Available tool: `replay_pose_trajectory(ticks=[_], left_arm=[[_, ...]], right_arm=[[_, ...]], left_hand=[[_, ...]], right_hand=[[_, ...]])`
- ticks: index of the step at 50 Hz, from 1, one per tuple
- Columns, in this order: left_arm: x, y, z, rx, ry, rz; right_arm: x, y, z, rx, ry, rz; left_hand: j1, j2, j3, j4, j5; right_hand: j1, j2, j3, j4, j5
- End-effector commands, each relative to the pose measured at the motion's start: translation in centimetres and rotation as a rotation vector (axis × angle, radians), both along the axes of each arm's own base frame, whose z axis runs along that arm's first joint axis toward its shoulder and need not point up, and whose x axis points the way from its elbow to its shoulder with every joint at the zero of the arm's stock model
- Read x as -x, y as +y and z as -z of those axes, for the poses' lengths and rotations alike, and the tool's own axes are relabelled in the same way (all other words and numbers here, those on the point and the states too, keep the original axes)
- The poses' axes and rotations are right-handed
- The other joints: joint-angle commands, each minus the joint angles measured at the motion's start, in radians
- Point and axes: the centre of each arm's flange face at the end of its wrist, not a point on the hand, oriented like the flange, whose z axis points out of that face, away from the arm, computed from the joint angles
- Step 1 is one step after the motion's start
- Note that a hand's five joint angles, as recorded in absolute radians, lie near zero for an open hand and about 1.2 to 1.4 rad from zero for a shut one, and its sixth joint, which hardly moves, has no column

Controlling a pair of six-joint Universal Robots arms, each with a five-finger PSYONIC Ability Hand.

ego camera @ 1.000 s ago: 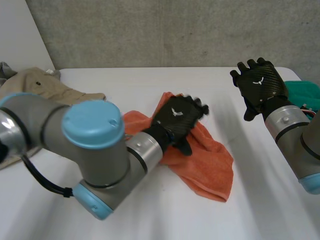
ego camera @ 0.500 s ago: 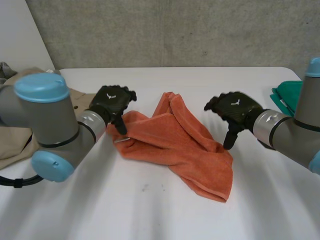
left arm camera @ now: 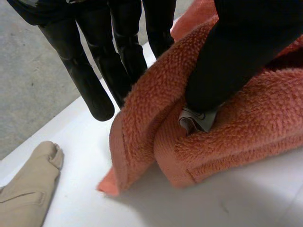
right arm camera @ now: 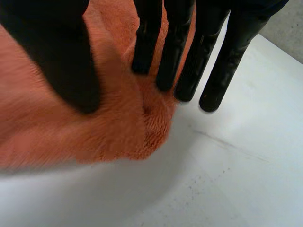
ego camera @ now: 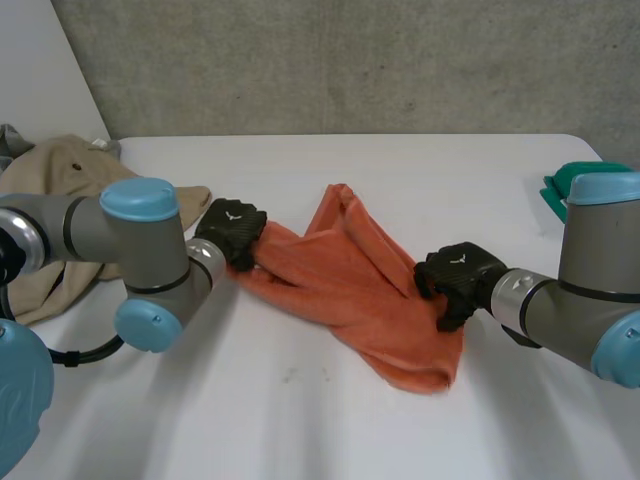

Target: Fold the laundry.

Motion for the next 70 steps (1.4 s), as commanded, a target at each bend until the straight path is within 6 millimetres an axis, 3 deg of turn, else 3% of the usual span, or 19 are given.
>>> replay_pose_trajectory(ticks=[1, 5, 10, 16, 20, 21, 23, 24, 25, 26, 27, 28, 36, 40, 50, 54, 58, 63, 70], left_arm=[[-0.3, 0.1, -2.2, 0.036, 0.016, -0.006], [-0.4, 0.4, -4.4, 0.078, 0.034, -0.004], [-0.4, 0.5, -6.1, 0.116, 0.045, 0.004], [-0.4, 0.8, -7.0, 0.165, -0.012, 0.025], [-0.4, 1.2, -6.5, 0.161, -0.046, 0.037], [-0.4, 1.3, -6.3, 0.156, -0.048, 0.039], [-0.4, 1.6, -6.3, 0.153, -0.049, 0.042], [-0.4, 1.7, -6.3, 0.153, -0.049, 0.044], [-0.4, 1.8, -6.3, 0.151, -0.048, 0.045], [-0.3, 1.9, -6.3, 0.151, -0.048, 0.046], [-0.4, 2.0, -6.5, 0.152, -0.047, 0.046], [-0.4, 2.1, -6.6, 0.153, -0.046, 0.046], [-0.1, 3.5, -7.8, 0.167, -0.038, 0.068], [-0.3, 4.3, -8.1, 0.17, -0.038, 0.073], [-0.4, 5.0, -7.6, 0.149, -0.044, 0.078], [-0.3, 6.0, -9.0, 0.175, -0.031, 0.09], [-0.3, 6.5, -10.1, 0.195, -0.016, 0.091], [-0.5, 6.9, -11.4, 0.222, -0.002, 0.086], [-0.7, 7.1, -12.5, 0.249, 0.006, 0.081]], right_arm=[[0.0, 0.7, 0.3, 0.016, 0.039, -0.029], [0.2, 1.4, -0.5, 0.03, 0.045, -0.034], [1.0, 2.5, -3.4, 0.1, 0.07, -0.047], [1.8, 4.6, -3.2, 0.069, 0.182, -0.111], [2.7, 8.3, -2.8, -0.051, 0.286, -0.189], [2.9, 10.5, -2.7, -0.136, 0.306, -0.244], [2.6, 12.7, -2.6, -0.203, 0.315, -0.309], [1.9, 15.0, -2.5, -0.251, 0.318, -0.394], [1.5, 15.6, -2.6, -0.255, 0.31, -0.421], [1.1, 16.1, -2.7, -0.251, 0.298, -0.447], [0.7, 16.5, -3.0, -0.238, 0.284, -0.469], [0.2, 16.4, -3.4, -0.207, 0.255, -0.482], [0.6, 9.6, -6.6, -0.068, 0.051, -0.208], [1.6, 8.1, -8.4, -0.053, -0.038, -0.114], [4.1, 5.5, -8.8, -0.054, -0.089, -0.007], [5.2, 4.3, -8.8, -0.044, -0.086, 0.038], [5.9, 3.5, -8.2, -0.063, -0.08, 0.065], [6.2, 2.5, -5.4, -0.147, -0.068, 0.084], [6.1, 1.1, -2.7, -0.129, -0.076, 0.103]], left_hand=[[0.267, 0.25, 0.257, 0.25, 0.281], [0.267, 0.25, 0.257, 0.25, 0.281], [0.267, 0.25, 0.257, 0.25, 0.281], [0.241, 0.224, 0.231, 0.224, 0.255], [0.224, 0.207, 0.214, 0.207, 0.238], [0.218, 0.201, 0.208, 0.201, 0.232], [0.2, 0.183, 0.19, 0.183, 0.214], [0.189, 0.172, 0.178, 0.171, 0.203], [0.171, 0.154, 0.161, 0.154, 0.185], [0.15, 0.134, 0.14, 0.133, 0.165], [0.133, 0.116, 0.123, 0.116, 0.147], [0.133, 0.116, 0.123, 0.115, 0.147], [0.109, 0.092, 0.099, 0.092, 0.123], [0.1, 0.084, 0.09, 0.083, 0.114], [0.206, 0.189, 0.196, 0.189, 0.22], [0.2, 0.183, 0.19, 0.183, 0.214], [0.191, 0.175, 0.181, 0.174, 0.205], [0.191, 0.175, 0.181, 0.174, 0.205], [0.209, 0.192, 0.199, 0.192, 0.223]], right_hand=[[0.559, 0.377, 0.386, 0.387, 0.422], [0.559, 0.377, 0.386, 0.387, 0.422], [0.559, 0.377, 0.386, 0.387, 0.422], [0.559, 0.377, 0.386, 0.387, 0.422], [0.559, 0.377, 0.386, 0.387, 0.422], [0.559, 0.377, 0.386, 0.387, 0.422], [0.559, 0.377, 0.386, 0.387, 0.422], [0.559, 0.377, 0.386, 0.387, 0.422], [0.559, 0.377, 0.386, 0.387, 0.422], [0.406, 0.224, 0.233, 0.234, 0.269], [0.108, -0.074, -0.065, -0.064, -0.029], [-0.182, -0.364, -0.355, -0.354, -0.319], [-0.358, -0.541, -0.532, -0.53, -0.495], [-0.353, -0.535, -0.526, -0.525, -0.49], [-0.628, -0.81, -0.801, -0.8, -0.765], [-0.662, -0.844, -0.835, -0.834, -0.799], [-0.662, -0.844, -0.835, -0.834, -0.799], [-0.662, -0.844, -0.835, -0.834, -0.799], [-0.573, -0.755, -0.746, -0.745, -0.71]])
